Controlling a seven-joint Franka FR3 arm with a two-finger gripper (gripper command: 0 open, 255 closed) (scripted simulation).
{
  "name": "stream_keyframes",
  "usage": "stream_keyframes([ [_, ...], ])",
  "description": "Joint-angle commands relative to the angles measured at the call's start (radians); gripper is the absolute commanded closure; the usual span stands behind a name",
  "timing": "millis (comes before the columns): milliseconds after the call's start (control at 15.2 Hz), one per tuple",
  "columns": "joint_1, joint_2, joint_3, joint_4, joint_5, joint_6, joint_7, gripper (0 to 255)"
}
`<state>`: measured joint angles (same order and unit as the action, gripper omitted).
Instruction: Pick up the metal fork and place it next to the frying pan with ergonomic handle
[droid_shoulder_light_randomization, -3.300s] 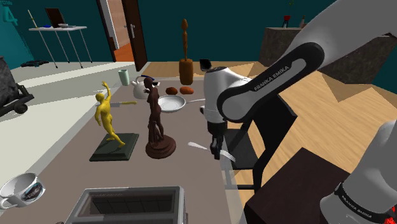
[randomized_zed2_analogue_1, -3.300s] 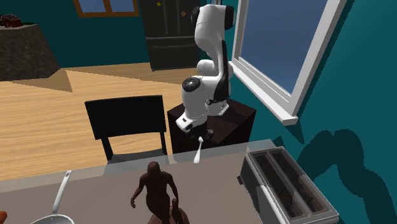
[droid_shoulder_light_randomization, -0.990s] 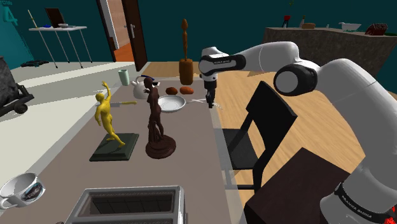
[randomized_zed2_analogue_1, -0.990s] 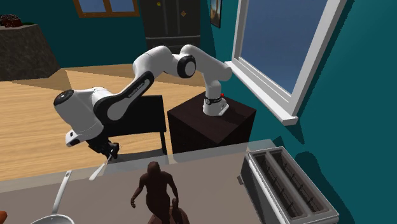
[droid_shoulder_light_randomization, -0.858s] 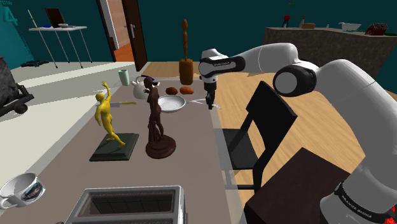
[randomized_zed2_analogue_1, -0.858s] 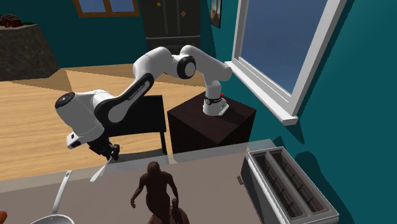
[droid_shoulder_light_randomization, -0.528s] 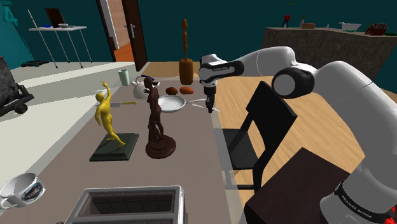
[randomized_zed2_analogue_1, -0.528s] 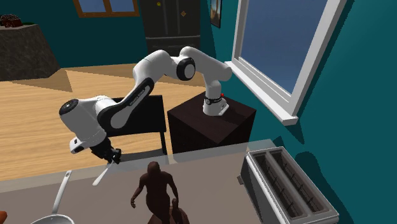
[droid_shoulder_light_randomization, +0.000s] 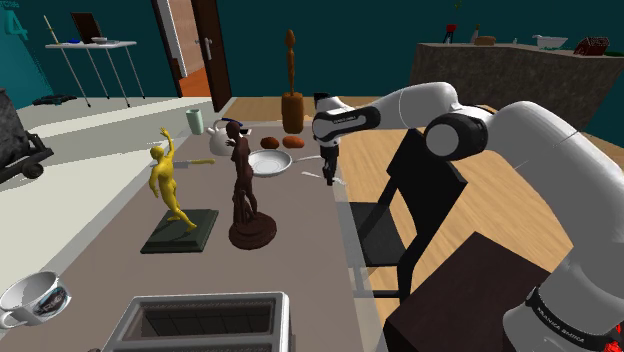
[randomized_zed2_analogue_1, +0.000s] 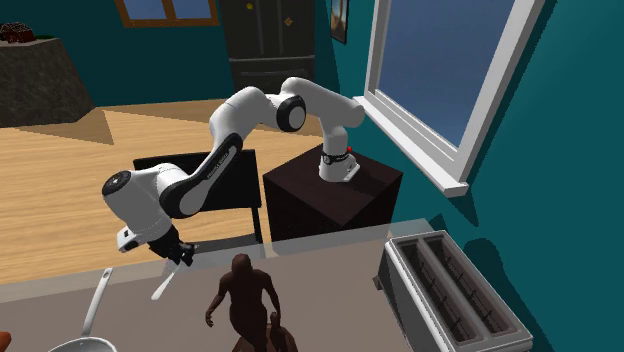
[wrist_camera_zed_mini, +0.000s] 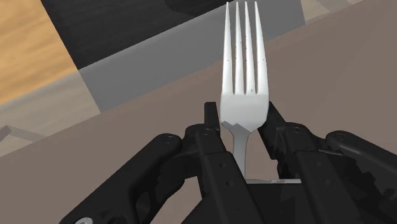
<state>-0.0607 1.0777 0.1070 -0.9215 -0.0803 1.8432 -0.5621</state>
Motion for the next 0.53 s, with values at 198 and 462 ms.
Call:
stream_keyframes([
  [198,0.002,0.047,-0.002,0.012,-0.002,0.035,0.0,255],
  [462,0.002,0.047,-0.002,0.012,-0.002,0.035,0.0,255],
])
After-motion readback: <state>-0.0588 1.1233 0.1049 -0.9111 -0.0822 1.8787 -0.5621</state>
